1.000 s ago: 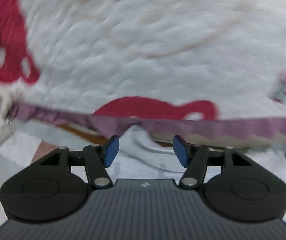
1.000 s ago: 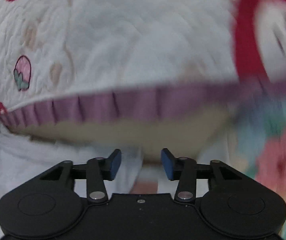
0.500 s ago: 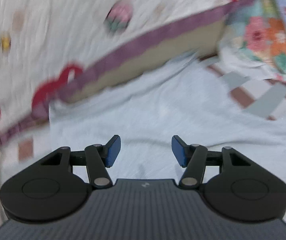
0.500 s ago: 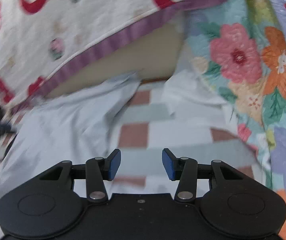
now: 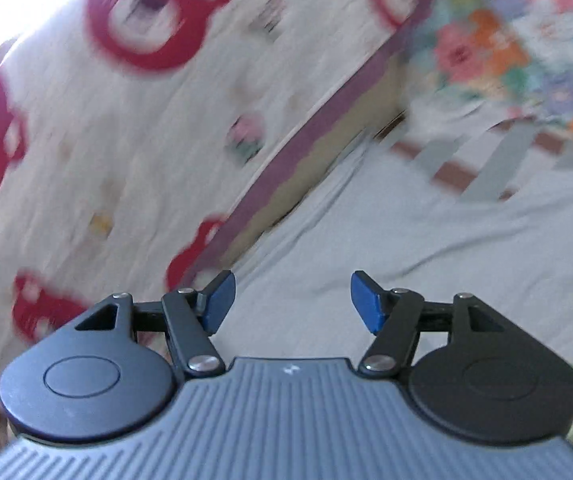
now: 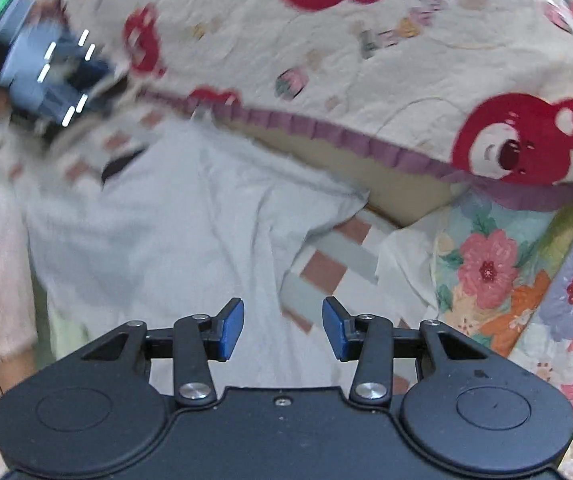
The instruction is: Fold clothes
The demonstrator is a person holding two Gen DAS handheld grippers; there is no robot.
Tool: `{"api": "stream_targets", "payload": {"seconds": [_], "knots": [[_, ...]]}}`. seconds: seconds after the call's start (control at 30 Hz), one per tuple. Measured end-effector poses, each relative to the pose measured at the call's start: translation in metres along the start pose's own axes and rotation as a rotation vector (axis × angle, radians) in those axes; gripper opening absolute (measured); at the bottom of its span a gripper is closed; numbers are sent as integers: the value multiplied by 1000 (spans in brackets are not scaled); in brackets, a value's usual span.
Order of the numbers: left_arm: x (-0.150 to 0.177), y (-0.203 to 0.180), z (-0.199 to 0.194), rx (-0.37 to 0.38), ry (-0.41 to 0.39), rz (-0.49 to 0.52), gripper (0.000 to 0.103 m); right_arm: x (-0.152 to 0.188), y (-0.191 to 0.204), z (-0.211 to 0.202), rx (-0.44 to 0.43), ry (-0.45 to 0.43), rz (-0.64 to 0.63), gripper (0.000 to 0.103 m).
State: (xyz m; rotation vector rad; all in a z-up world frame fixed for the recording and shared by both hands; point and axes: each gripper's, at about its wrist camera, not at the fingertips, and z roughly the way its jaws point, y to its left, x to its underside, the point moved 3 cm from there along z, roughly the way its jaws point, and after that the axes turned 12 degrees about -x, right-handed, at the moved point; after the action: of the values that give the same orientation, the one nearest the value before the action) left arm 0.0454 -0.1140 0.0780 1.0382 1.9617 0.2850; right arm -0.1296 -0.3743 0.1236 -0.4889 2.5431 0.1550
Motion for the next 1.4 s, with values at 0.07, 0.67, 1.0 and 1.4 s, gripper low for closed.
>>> {"api": "stream_targets", "payload": {"seconds": [0.07,0.67,1.0,1.4], "knots": [[20,14,9,-42,41,-63,63,7,22,20,-22,33,-42,48],[214,-89,-33,-19,-58,-411,63,95,107,179,-294,-47,76,21],[221,-168,-55,140,-21,-291,66,108,131,185,-172,0,-206,46],[197,-214,-16,151,128,-134,19,139,159,205,-21,108,-529,53]]}}
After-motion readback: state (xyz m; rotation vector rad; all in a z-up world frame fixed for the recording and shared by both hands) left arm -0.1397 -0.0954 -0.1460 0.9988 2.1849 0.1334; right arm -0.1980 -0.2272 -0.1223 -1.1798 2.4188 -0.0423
